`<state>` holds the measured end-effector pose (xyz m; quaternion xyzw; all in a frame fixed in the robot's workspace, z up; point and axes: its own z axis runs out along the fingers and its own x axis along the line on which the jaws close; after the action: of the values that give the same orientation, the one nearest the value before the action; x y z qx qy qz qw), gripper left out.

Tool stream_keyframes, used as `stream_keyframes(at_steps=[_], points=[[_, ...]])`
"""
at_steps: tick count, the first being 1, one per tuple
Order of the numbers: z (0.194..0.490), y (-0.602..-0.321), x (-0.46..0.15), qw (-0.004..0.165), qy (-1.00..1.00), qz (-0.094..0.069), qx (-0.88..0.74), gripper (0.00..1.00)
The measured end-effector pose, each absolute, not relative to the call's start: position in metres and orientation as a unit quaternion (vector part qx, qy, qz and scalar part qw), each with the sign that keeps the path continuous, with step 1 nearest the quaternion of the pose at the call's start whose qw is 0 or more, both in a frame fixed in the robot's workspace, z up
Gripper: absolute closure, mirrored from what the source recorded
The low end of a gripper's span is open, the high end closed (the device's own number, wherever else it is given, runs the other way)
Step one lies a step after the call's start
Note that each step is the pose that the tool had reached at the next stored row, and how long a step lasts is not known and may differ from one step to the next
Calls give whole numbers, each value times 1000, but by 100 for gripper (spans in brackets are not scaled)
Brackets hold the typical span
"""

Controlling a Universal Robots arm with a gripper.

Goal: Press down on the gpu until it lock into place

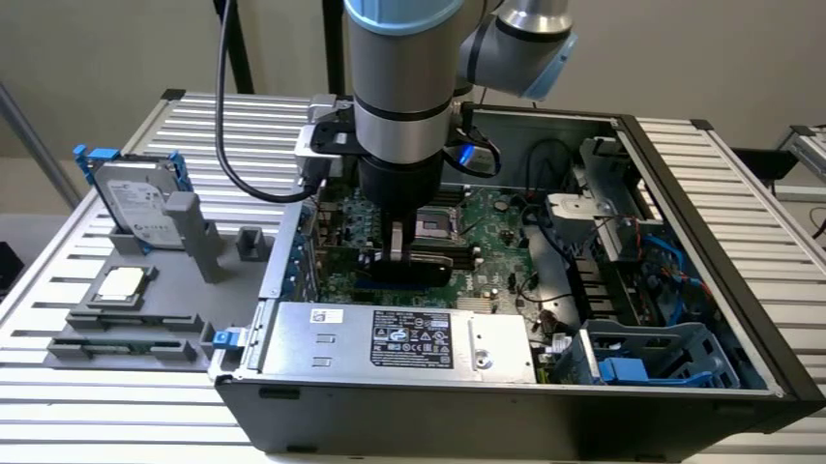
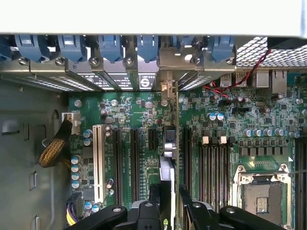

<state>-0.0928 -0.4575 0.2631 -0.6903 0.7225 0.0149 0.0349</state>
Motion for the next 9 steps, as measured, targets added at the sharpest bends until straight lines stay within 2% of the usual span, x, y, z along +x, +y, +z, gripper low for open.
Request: stream_keyframes(at_steps=[9], points=[[263,-456,-93,35,722,15,-690,74]])
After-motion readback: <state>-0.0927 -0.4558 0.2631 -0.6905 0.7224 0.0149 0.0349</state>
